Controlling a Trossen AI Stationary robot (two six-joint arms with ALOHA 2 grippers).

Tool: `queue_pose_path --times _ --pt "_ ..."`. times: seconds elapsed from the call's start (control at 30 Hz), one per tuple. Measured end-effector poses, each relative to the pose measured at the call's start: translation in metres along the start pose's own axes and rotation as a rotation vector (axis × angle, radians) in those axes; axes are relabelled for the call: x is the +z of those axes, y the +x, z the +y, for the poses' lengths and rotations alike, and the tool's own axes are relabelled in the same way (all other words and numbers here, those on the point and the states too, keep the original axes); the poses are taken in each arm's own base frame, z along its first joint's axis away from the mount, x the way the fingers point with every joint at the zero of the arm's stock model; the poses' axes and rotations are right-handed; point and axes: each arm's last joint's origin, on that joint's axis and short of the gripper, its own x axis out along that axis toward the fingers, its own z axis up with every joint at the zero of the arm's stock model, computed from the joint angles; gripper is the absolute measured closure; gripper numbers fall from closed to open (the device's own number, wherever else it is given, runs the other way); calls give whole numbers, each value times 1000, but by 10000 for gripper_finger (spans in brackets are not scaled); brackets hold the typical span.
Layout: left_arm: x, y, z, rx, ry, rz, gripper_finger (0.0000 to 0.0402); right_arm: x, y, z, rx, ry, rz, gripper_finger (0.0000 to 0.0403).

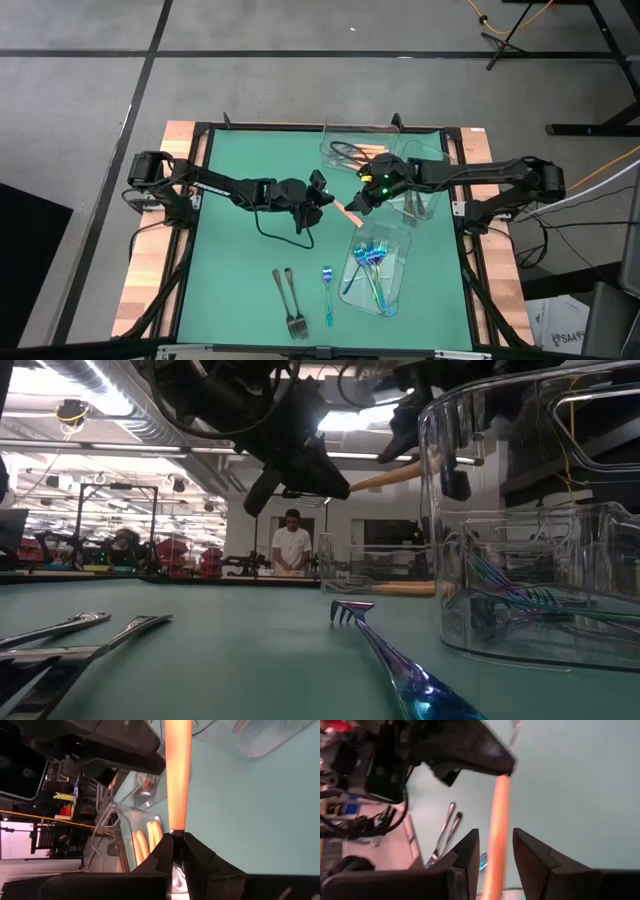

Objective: Sort silverware by color (type)
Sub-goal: Put the orange fork into the top transparent bin

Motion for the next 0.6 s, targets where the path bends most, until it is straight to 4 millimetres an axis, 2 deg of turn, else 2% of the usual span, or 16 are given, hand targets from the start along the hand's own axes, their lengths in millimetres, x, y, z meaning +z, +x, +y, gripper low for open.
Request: queue_pose_path --times 0.2,0.43,0.6 --pt "0 0 0 9 5 16 388 0 13 -6 17 10 59 296" --pt "-1 0 0 13 5 23 388 -1 17 -8 20 15 83 299" --pt "-1 0 0 13 5 23 385 -1 17 -8 21 9 82 332"
